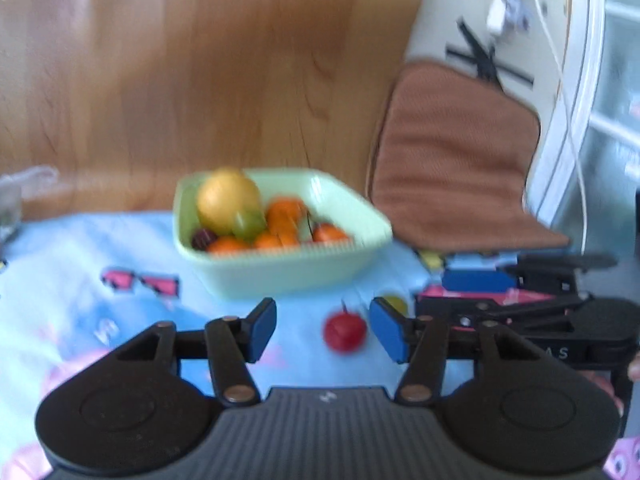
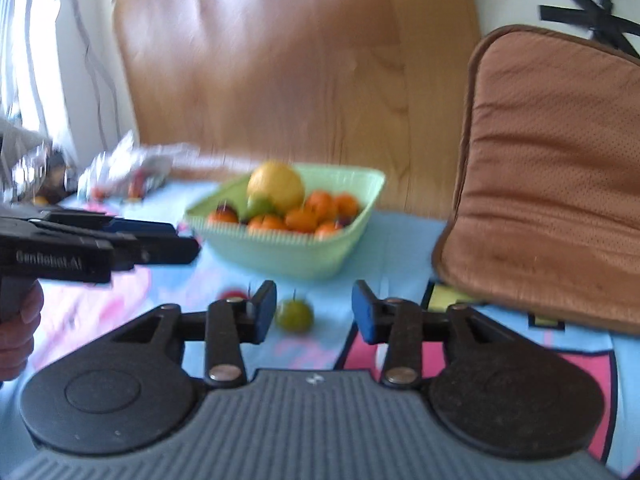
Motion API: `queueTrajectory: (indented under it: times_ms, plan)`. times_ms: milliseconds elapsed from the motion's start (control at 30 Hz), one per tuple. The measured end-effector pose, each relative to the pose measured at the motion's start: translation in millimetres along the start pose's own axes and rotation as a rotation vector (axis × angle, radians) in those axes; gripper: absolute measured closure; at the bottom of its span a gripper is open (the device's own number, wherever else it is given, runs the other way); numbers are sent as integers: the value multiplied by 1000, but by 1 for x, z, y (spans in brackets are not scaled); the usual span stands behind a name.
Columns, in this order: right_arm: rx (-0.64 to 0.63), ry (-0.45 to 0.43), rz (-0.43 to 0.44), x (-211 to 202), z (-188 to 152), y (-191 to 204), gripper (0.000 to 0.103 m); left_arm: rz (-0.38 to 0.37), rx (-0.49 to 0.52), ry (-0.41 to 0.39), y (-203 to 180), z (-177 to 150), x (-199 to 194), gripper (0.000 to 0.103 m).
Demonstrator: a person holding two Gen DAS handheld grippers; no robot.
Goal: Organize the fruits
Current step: 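Carry the cherry and orange tomato over the green bowl and release both, then grasp a red tomato with the left gripper while the right gripper grasps a green tomato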
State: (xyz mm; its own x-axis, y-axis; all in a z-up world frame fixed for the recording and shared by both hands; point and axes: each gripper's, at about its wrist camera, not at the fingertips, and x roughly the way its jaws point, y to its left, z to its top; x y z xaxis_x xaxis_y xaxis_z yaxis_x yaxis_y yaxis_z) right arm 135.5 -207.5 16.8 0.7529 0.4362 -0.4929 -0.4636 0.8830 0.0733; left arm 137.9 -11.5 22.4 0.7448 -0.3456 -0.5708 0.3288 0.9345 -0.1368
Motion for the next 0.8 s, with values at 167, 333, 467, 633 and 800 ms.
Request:
queueTrajectory:
  times_ms: [167, 333, 467, 633, 800]
  plan:
    - [-56, 50, -33, 22, 0, 6, 58, -11, -54, 42, 5, 1, 22, 52]
    - [31, 77, 38, 38, 4, -9, 59, -66, -124, 47, 21, 1, 29, 54]
    - [79, 90, 105, 41, 4, -13, 75, -129, -147, 53, 19, 0, 34, 73]
    - [54, 92, 82, 23, -2, -1, 75, -109, -126, 63, 7, -7, 18, 73]
    - [13, 81, 70, -10, -24, 22, 75, -72, -91, 61, -9, -32, -20, 73]
